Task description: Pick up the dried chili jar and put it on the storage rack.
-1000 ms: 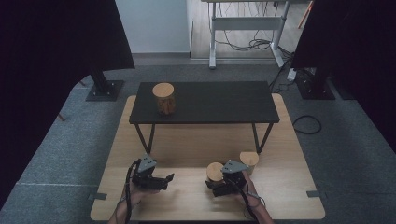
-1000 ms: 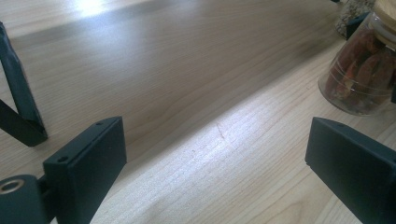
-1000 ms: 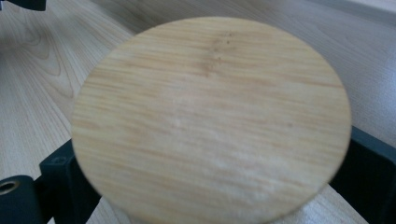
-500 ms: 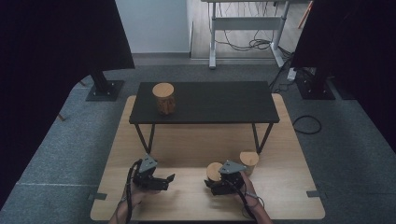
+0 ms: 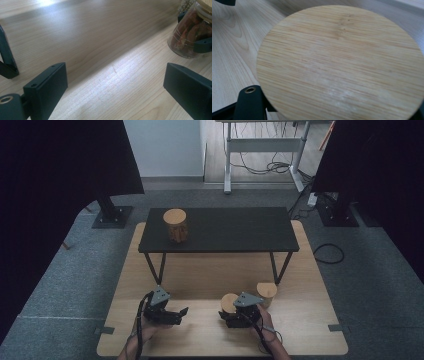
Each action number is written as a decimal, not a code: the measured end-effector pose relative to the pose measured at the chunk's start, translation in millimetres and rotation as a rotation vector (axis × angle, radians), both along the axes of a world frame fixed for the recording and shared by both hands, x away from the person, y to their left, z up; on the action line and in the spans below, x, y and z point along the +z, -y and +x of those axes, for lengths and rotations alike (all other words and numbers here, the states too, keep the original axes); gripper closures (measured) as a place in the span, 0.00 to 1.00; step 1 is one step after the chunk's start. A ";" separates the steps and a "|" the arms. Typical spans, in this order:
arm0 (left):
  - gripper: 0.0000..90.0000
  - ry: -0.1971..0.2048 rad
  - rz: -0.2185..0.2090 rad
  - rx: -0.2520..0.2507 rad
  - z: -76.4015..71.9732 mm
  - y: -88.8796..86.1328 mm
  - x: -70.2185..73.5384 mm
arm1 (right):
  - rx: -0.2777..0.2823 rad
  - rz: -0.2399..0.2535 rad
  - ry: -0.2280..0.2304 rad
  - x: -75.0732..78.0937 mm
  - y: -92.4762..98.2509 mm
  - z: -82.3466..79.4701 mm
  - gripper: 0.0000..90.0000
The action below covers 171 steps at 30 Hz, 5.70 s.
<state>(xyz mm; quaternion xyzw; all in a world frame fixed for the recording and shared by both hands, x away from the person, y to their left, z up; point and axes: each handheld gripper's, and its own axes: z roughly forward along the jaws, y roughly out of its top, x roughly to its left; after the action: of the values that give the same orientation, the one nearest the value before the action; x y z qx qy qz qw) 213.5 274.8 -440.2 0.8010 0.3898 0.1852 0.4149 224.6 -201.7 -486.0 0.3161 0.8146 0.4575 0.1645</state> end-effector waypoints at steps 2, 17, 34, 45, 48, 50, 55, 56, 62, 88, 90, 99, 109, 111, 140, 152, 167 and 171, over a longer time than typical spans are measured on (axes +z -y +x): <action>0.06 0.004 0.002 -0.005 -0.7 0.3 0.5 | -0.003 -0.001 0.003 -0.1 -0.8 -0.7 0.28; 0.06 0.003 -0.004 -0.001 -0.7 -0.6 0.4 | 0.011 0.035 0.006 11.3 2.6 -3.0 0.28; 0.06 -0.005 -0.018 -0.007 0.7 -0.9 -1.1 | 0.038 0.031 0.022 20.6 2.5 -5.2 0.28; 0.06 -0.007 -0.020 -0.004 1.3 -2.1 -1.3 | 0.032 0.042 0.036 25.3 6.6 -8.1 0.28; 0.06 -0.006 -0.020 -0.002 1.2 -2.5 -1.1 | 0.033 0.039 0.041 28.4 6.3 -9.0 0.28; 0.06 -0.005 -0.020 -0.001 0.8 -2.6 -0.7 | 0.032 0.040 0.041 30.4 5.9 -9.2 0.28; 0.06 -0.002 -0.022 0.000 0.3 -3.3 0.1 | 0.042 0.028 0.034 36.6 3.4 -7.2 0.28; 0.06 -0.001 -0.023 0.000 0.2 -3.5 0.2 | 0.042 0.027 0.033 37.8 2.9 -6.9 0.28; 0.06 0.003 -0.022 -0.006 -0.6 -3.7 1.7 | 0.046 0.029 0.045 45.1 2.7 -6.2 0.28; 0.06 0.010 -0.015 -0.010 -2.3 -0.6 1.1 | 0.022 0.054 0.069 68.2 11.1 -2.5 0.28; 0.06 0.010 -0.015 -0.012 -2.0 0.1 0.8 | 0.018 0.054 0.070 70.0 12.3 -1.7 0.28; 0.06 0.005 -0.013 -0.008 -1.0 -0.6 0.2 | 0.007 0.051 0.079 78.1 13.3 -0.6 0.28; 0.06 0.008 -0.011 0.001 -1.3 0.0 -0.6 | 0.011 0.062 0.093 82.7 16.0 -0.1 0.28; 0.06 0.002 -0.012 -0.001 -0.3 -0.1 -1.2 | 0.011 0.069 0.096 84.0 16.7 -0.1 0.28; 0.06 0.011 0.004 -0.011 -2.6 1.7 0.8 | 0.016 0.036 0.111 108.5 16.5 13.7 0.28; 0.06 0.016 0.009 -0.006 -3.8 1.9 1.6 | 0.021 0.048 0.135 119.9 13.5 15.5 0.28; 0.06 0.011 0.002 -0.009 -3.2 1.7 0.8 | 0.025 0.056 0.161 138.3 6.9 25.3 0.28; 0.06 0.013 -0.001 -0.007 -3.3 0.8 1.2 | 0.022 0.059 0.166 142.9 6.9 27.6 0.28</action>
<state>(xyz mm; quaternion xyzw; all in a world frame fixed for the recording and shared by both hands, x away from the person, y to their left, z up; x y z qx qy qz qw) 210.2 274.0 -439.1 0.8010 0.3846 0.1889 0.4182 252.2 -208.6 -343.1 0.2726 0.7878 0.5078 0.2171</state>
